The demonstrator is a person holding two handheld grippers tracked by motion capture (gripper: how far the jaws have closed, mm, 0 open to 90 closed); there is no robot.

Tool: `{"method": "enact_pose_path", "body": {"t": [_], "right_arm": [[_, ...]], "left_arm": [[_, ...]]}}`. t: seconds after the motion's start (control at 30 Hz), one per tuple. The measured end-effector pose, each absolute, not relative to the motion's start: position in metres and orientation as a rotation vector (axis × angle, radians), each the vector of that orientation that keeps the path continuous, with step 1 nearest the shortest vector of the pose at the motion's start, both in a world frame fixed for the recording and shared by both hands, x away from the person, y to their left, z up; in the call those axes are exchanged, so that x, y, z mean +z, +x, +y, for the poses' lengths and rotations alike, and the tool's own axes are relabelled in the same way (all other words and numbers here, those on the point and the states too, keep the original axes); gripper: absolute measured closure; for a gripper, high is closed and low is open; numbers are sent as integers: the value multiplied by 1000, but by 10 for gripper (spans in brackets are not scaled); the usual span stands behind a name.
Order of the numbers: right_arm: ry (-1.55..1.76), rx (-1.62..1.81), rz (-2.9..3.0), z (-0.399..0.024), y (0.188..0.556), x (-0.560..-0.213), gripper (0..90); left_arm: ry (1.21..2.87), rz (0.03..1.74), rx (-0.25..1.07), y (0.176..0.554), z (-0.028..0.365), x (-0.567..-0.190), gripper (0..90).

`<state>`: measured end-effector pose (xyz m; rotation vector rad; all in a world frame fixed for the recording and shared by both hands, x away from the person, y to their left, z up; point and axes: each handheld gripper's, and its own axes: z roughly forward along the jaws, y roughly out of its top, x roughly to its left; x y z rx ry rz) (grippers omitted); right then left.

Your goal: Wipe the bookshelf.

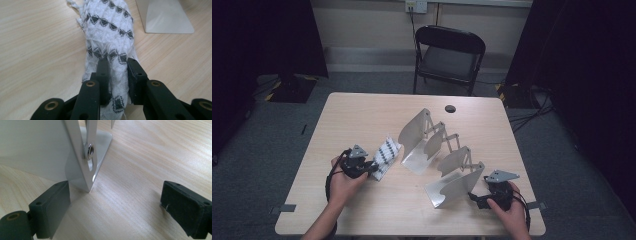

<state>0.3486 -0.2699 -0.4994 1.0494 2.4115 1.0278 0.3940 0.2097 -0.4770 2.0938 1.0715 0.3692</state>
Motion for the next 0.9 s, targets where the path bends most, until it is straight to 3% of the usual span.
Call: {"method": "enact_pose_path", "body": {"t": [0.17,0.3,0.33,0.37,0.53,0.9], "right_arm": [[1049,1028,2411,-270,349,-499,83],[1050,1028,2411,-270,349,-499,83],[1048,1028,2411,-270,349,-499,84],[1048,1028,2411,-270,349,-499,83],[1050,1028,2411,-270,349,-499,83],[1051,1030,2410,-270,348,-499,83]], "left_arm": [[2080,1109,394,387,218,-481,727],[2069,1115,362,386,219,-481,662],[2067,1118,358,386,220,-481,615],[2064,1122,358,385,220,-481,495],[2101,1094,392,383,224,-481,331],[2150,1034,376,369,244,-477,240]]}}
